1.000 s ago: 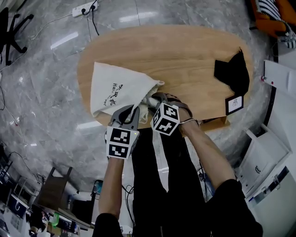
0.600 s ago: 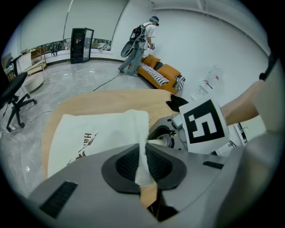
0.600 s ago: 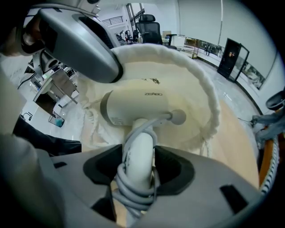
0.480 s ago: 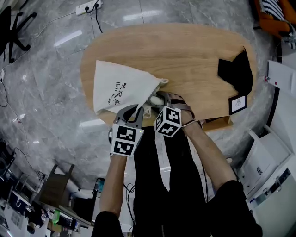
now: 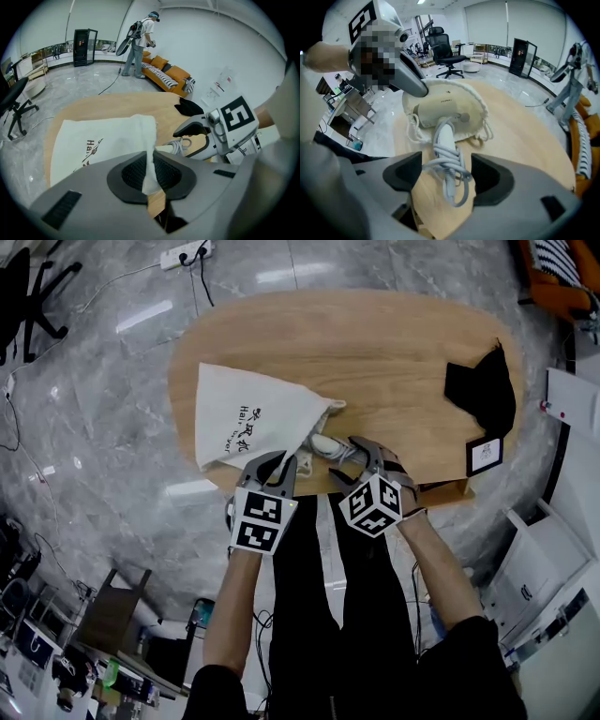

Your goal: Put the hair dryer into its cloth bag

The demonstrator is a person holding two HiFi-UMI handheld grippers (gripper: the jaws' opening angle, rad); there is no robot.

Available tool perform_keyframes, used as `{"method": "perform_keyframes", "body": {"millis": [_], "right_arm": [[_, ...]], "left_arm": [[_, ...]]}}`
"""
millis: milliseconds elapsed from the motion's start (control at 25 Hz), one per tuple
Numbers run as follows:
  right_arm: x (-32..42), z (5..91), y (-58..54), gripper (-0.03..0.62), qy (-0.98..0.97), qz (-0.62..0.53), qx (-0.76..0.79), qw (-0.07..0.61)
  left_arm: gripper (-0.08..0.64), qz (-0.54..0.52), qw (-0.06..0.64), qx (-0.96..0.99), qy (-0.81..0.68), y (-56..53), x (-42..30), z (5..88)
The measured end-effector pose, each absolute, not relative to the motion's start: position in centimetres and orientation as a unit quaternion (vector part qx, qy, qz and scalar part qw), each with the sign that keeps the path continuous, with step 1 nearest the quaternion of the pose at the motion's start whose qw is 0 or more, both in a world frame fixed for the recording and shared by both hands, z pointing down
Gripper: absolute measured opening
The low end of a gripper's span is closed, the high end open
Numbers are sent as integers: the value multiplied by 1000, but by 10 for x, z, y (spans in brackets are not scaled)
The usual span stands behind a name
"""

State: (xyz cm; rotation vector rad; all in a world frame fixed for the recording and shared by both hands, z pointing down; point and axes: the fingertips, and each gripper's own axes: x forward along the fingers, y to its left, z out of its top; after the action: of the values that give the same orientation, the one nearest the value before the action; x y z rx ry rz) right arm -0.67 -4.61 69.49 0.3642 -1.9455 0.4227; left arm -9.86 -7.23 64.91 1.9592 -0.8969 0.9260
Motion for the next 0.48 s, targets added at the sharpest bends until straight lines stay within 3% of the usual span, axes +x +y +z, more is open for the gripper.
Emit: {"method": "perform_keyframes", "body": {"millis": [480], "right_arm": [[47, 721, -29, 322, -771, 145, 115, 609]], "left_arm": [[37, 367, 388, 768, -354, -70, -101, 651]]}}
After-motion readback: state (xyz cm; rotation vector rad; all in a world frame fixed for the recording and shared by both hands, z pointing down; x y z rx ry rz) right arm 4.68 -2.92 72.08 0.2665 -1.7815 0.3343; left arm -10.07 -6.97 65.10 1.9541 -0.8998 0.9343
